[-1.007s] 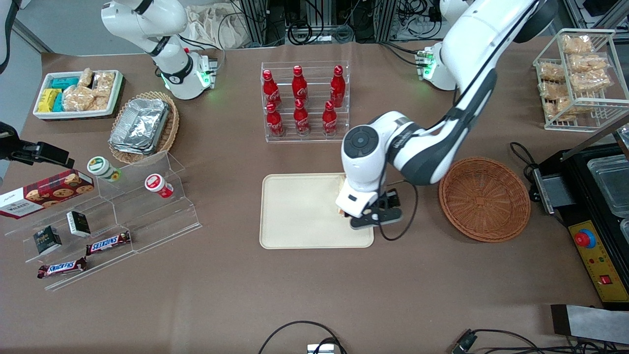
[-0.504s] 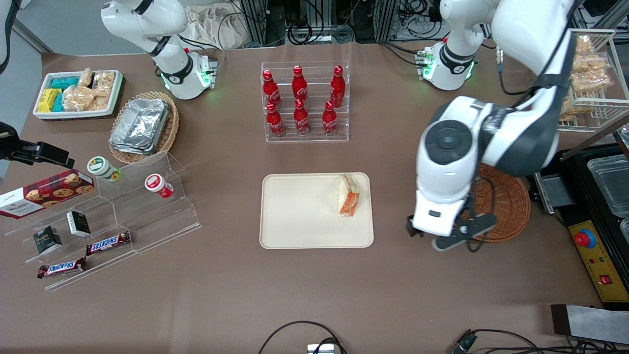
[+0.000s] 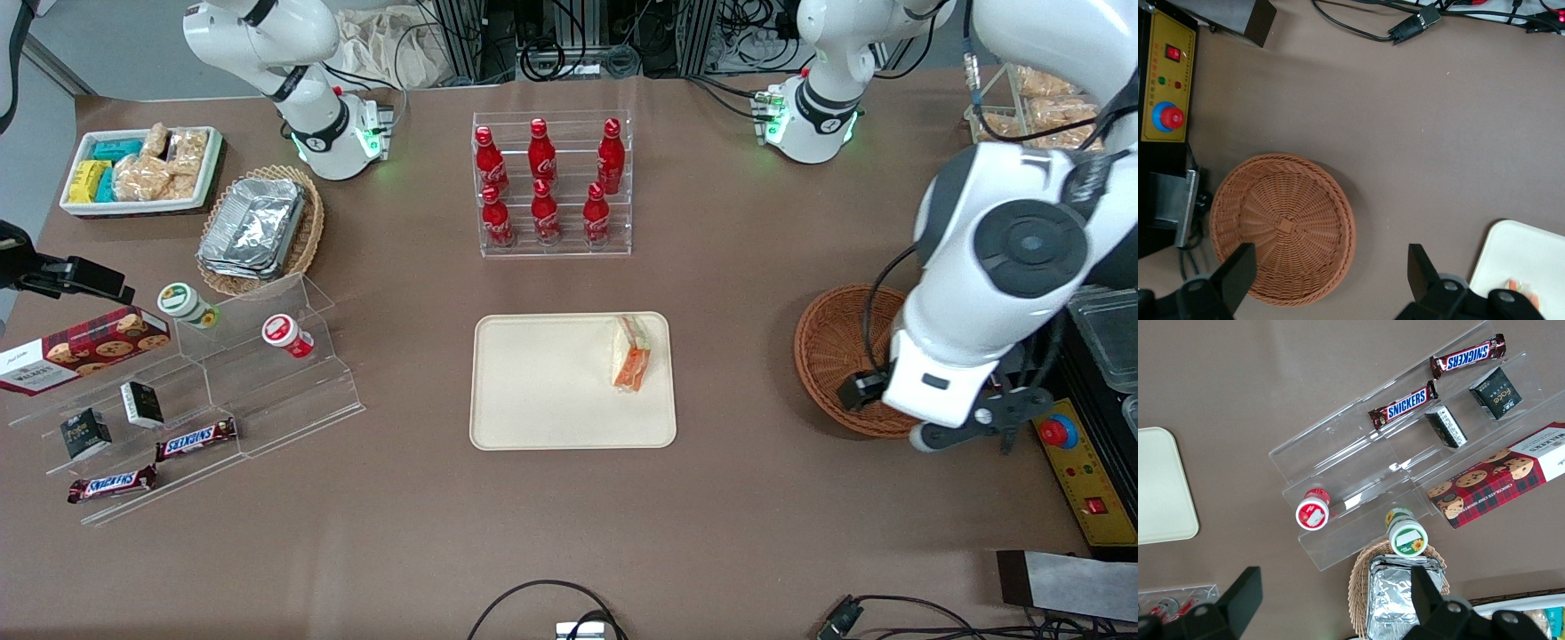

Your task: Place sandwich from basket to tray

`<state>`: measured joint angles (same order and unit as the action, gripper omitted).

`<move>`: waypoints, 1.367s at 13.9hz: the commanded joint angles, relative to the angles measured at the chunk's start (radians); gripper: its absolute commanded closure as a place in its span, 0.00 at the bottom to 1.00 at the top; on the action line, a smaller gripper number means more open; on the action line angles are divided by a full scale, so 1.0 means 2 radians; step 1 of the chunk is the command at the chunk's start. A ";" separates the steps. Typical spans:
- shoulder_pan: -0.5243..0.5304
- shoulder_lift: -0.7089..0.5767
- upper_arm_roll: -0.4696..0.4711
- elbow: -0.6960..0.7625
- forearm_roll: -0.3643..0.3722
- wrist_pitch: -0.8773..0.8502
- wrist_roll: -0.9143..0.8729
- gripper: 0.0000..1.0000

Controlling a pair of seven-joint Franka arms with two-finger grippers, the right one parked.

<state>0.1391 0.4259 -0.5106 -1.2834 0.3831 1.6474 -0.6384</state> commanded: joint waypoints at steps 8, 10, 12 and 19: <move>-0.042 -0.174 0.203 -0.096 -0.162 -0.013 0.231 0.00; -0.043 -0.197 0.216 -0.108 -0.191 -0.022 0.252 0.00; -0.047 -0.214 0.216 -0.114 -0.192 -0.036 0.257 0.00; -0.064 -0.253 0.217 -0.157 -0.194 -0.049 0.259 0.00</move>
<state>0.0213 -0.0398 -0.0922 -1.5491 0.0096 1.5480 -0.1393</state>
